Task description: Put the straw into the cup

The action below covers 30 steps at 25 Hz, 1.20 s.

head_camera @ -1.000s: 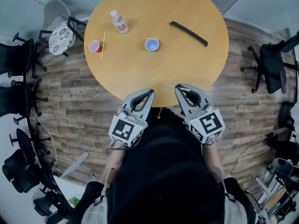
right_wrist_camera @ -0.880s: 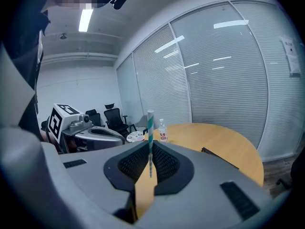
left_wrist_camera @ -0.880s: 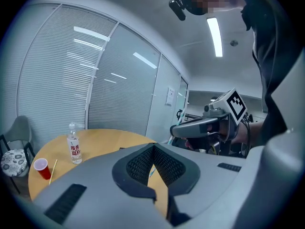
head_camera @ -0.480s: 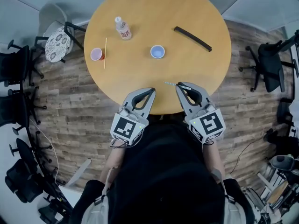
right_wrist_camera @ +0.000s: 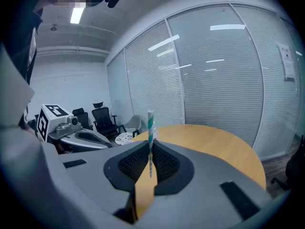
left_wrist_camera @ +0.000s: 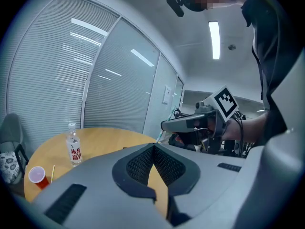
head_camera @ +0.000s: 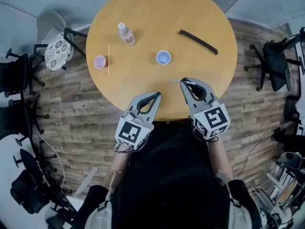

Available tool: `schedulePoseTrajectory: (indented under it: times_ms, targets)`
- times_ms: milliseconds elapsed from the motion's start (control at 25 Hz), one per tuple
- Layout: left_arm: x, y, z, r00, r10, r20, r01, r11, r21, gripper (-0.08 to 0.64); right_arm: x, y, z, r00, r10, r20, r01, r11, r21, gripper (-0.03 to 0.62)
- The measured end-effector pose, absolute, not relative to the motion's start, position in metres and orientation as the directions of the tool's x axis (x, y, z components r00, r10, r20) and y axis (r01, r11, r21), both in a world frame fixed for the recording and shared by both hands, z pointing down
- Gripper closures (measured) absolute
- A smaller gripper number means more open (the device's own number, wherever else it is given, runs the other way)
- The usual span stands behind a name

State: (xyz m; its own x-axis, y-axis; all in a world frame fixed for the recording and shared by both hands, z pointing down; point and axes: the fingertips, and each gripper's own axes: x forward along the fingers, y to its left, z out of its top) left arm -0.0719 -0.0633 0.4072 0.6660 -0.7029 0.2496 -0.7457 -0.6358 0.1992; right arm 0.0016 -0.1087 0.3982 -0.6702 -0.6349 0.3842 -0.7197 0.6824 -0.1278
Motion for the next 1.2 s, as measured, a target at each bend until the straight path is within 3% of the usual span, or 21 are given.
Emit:
schedulePoseTrajectory:
  times_ms: [1200]
  targets:
    - [-0.079, -0.097, 0.418, 0.717, -0.649, 0.256, -0.697, -0.681, 0.225, 0.549, -0.025, -0.189, 0.449, -0.609, -0.683, 0.403, -0.777, 0.614, -0.134, 0.563]
